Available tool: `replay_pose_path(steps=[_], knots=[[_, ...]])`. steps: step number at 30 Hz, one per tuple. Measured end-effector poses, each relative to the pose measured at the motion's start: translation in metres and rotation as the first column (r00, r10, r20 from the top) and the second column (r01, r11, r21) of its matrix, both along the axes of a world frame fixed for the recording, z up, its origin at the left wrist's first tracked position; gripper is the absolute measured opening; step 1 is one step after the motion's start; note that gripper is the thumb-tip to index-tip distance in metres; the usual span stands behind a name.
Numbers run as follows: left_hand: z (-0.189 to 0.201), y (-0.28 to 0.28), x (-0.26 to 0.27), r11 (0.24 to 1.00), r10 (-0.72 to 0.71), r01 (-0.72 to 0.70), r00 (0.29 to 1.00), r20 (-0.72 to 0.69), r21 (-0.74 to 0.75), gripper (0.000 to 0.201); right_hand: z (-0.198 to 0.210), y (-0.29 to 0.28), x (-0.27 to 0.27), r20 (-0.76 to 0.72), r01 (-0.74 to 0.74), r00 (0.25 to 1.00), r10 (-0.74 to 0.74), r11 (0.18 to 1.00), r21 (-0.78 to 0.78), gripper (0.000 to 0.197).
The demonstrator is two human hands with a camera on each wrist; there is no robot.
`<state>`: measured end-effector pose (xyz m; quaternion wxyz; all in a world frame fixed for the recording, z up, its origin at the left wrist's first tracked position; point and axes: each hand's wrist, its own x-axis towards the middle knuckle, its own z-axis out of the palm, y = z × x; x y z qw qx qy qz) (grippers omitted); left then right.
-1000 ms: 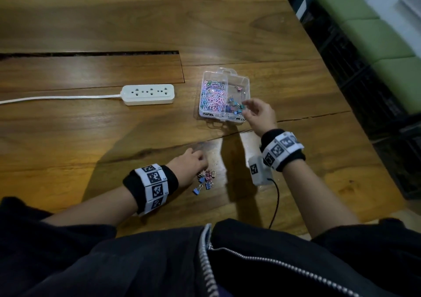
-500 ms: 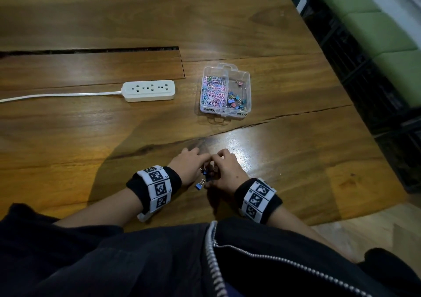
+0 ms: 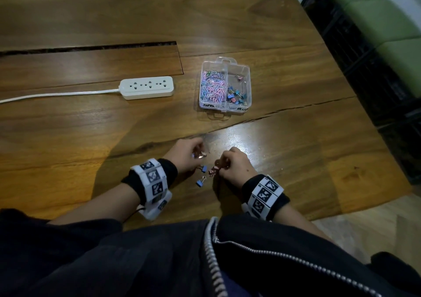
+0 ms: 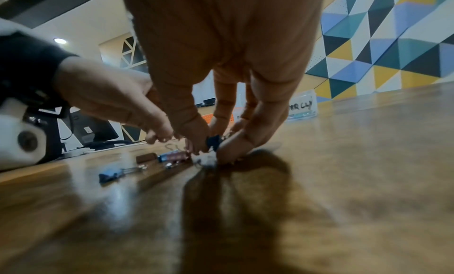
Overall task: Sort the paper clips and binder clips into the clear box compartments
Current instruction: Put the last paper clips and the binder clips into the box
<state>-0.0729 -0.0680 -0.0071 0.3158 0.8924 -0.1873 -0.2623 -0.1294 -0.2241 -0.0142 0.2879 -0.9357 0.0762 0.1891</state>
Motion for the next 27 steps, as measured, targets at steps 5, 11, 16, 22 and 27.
replay_pose_path(steps=[5,11,16,22,27], knots=[[0.027,-0.037,0.04,0.964,0.158,-0.177,0.981,-0.109,-0.199,0.019,-0.006,-0.015,-0.003,0.018,0.008,1.0,-0.008,1.0,-0.027,0.012],[0.048,-0.101,0.093,0.868,0.309,-0.355,0.933,-0.183,-0.346,0.025,-0.012,-0.022,-0.011,0.065,0.01,0.998,-0.016,0.997,0.08,0.031],[0.045,-0.112,0.108,0.88,0.28,-0.349,0.929,-0.24,-0.322,0.019,-0.014,-0.025,-0.013,-0.003,-0.002,1.0,0.003,0.995,0.095,0.045],[0.041,-0.059,0.07,0.985,0.051,-0.056,0.998,-0.033,-0.164,0.038,-0.013,-0.023,-0.012,-0.062,0.014,0.998,-0.008,0.995,0.101,0.064],[0.019,-0.002,-0.004,0.825,-0.318,0.356,0.934,-0.161,0.439,0.085,-0.01,-0.014,-0.014,-0.08,-0.047,0.995,0.051,0.997,0.058,0.087]])
